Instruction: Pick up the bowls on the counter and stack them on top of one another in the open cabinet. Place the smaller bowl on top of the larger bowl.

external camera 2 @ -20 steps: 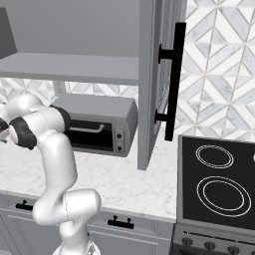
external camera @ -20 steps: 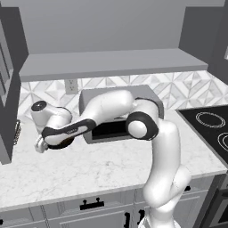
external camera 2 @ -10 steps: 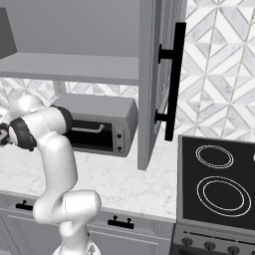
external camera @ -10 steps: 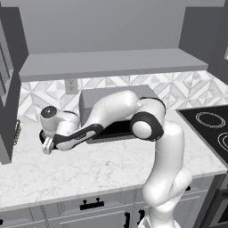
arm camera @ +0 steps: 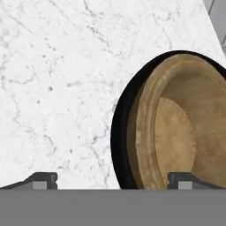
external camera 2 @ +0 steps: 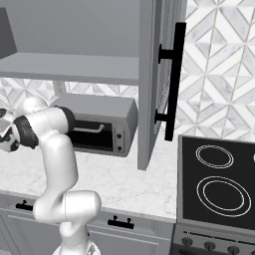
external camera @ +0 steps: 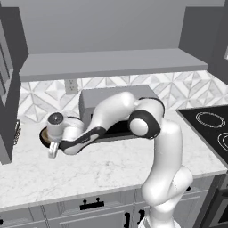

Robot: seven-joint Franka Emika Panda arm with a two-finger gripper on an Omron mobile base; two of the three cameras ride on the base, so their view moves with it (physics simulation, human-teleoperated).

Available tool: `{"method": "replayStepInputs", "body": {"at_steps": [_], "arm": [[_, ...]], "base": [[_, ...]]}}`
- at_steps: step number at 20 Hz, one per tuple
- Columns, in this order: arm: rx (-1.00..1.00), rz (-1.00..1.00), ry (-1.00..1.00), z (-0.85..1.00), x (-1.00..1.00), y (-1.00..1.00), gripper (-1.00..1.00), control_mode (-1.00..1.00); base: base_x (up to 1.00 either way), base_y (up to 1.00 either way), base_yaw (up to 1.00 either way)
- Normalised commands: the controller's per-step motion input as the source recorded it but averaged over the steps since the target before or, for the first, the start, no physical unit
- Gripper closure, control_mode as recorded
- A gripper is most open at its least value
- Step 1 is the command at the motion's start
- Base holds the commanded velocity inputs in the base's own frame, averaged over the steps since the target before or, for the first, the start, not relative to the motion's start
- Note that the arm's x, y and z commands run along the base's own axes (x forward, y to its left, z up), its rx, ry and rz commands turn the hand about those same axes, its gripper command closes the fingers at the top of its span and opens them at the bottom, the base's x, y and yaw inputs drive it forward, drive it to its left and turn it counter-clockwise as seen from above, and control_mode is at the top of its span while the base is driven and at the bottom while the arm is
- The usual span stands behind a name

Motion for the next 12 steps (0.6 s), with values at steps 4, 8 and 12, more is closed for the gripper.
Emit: {"method": "replayStepInputs", "body": {"at_steps": [4, 8, 12], "arm": [[-0.09, 0.15, -0.07, -0.30, 0.15, 0.00, -1.00, -1.00], [-0.10, 0.14, -0.09, -0.28, 0.14, 0.00, -1.00, -1.00], [-0.09, 0.13, -0.07, -0.29, 0.16, 0.00, 1.00, -1.00]], "base": [[0.00, 0.00, 0.00], [0.00, 0.00, 0.00], [0.00, 0.00, 0.00]]}}
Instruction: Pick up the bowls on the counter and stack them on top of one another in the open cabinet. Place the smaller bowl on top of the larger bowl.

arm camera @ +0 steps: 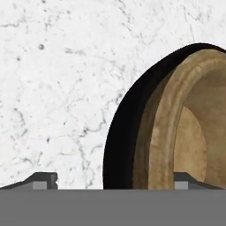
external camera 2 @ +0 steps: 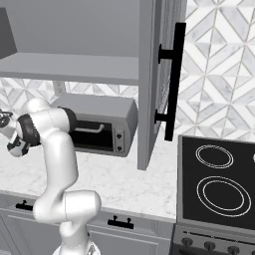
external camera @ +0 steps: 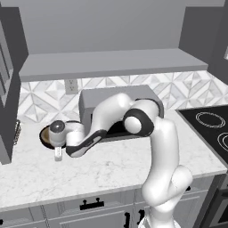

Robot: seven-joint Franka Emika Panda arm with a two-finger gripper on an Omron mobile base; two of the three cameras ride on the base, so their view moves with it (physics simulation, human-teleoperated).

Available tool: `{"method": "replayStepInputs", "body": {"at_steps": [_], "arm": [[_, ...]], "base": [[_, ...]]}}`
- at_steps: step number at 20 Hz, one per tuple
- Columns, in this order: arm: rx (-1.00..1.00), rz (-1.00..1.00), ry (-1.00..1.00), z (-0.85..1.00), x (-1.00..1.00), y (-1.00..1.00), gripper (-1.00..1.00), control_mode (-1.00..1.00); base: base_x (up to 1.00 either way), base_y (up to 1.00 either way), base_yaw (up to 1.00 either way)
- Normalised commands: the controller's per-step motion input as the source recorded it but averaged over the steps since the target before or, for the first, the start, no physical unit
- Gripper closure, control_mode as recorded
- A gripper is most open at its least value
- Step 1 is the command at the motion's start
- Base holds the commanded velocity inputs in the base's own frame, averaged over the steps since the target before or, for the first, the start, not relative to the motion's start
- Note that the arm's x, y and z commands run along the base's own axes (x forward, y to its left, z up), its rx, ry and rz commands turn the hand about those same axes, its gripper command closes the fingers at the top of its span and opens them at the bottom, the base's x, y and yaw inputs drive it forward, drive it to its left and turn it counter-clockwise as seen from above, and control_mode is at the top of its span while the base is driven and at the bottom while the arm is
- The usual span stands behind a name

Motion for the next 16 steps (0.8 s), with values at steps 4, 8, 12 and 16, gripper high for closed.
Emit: {"method": "replayStepInputs", "body": {"at_steps": [4, 8, 12, 16], "arm": [[-0.03, 0.08, -0.01, -0.11, 0.05, 0.00, 1.00, -1.00], [0.00, 0.00, 0.00, 0.04, 0.00, 0.00, 1.00, -1.00], [0.00, 0.00, -0.02, 0.62, -0.43, 0.00, 1.00, -1.00], [0.00, 0.00, -0.07, 0.89, -0.93, 0.00, 1.00, -1.00]], "base": [[0.00, 0.00, 0.00], [0.00, 0.00, 0.00], [0.00, 0.00, 0.00], [0.00, 0.00, 0.00]]}}
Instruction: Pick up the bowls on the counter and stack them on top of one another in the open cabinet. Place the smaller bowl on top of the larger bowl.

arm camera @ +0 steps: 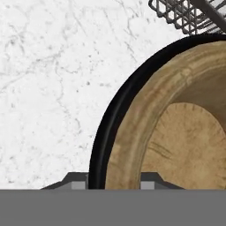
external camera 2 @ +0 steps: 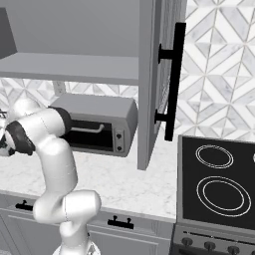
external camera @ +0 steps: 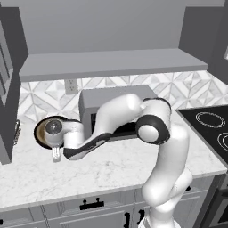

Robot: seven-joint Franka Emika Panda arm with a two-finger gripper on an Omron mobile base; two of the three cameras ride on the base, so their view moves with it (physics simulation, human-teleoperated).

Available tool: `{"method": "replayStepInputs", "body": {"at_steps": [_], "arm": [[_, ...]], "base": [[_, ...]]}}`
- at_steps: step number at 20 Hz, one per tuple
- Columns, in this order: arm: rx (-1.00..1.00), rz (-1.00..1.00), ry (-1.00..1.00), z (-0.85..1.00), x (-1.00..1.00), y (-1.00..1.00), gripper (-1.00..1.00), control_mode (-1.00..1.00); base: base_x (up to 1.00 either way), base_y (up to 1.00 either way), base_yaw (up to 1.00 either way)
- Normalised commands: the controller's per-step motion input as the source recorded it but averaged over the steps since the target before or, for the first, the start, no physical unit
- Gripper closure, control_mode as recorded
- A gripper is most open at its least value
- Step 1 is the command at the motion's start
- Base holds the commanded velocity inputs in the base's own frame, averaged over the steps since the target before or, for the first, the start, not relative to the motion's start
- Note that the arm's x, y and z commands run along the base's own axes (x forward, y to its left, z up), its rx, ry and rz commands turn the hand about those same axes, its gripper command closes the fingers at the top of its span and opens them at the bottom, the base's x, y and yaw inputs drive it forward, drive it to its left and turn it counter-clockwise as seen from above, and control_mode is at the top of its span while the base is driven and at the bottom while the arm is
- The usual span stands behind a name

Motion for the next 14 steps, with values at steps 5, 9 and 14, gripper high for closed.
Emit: {"method": "replayStepInputs", "body": {"at_steps": [5, 9, 14], "arm": [[0.00, 0.00, -0.01, 1.00, -0.85, -0.01, 1.00, -1.00], [0.00, 0.00, -0.01, 1.00, -0.76, 0.00, 1.00, -1.00], [0.00, 0.00, 0.00, 1.00, -0.70, -0.09, 1.00, -1.00]], "base": [[0.00, 0.00, 0.00], [0.00, 0.00, 0.00], [0.00, 0.00, 0.00]]}}
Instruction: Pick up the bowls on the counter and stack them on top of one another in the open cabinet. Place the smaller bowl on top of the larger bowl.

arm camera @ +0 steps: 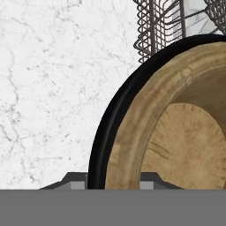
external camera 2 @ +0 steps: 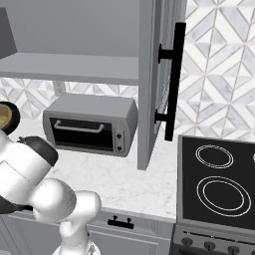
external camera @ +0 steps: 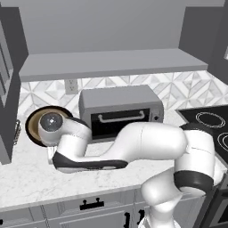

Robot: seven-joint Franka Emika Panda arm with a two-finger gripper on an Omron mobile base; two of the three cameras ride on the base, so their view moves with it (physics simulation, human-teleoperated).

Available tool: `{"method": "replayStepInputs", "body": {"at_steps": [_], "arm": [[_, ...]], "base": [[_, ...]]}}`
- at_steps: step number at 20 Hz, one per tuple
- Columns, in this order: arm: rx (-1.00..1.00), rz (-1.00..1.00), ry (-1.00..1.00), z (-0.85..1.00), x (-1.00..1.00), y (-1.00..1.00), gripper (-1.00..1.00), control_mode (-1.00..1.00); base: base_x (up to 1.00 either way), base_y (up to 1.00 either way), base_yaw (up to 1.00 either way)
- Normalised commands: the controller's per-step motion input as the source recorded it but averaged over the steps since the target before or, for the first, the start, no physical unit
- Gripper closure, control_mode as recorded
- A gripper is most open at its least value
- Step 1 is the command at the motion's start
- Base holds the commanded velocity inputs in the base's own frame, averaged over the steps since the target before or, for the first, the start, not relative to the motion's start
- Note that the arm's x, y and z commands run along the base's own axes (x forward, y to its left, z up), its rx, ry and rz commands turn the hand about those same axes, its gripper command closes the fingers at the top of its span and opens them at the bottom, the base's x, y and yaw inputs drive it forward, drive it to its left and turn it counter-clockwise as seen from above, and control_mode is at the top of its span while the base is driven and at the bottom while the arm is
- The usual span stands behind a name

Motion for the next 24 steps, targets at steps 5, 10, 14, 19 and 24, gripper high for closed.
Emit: {"method": "replayStepInputs", "body": {"at_steps": [5, 10, 14, 19, 24], "arm": [[0.00, 0.00, -0.04, 1.00, -0.47, -0.19, 1.00, -1.00], [0.00, 0.00, -0.10, 1.00, -0.32, -0.30, 1.00, -1.00], [0.00, 0.00, -0.12, 1.00, -0.41, -0.54, 1.00, -1.00], [0.00, 0.00, -0.06, 1.00, -0.08, -0.69, 1.00, -1.00], [0.00, -0.02, 0.03, 0.71, 0.88, -0.86, 1.00, -1.00]], "base": [[0.00, 0.00, 0.00], [0.00, 0.00, 0.00], [0.00, 0.00, 0.00], [0.00, 0.00, 0.00], [0.00, 0.00, 0.00]]}}
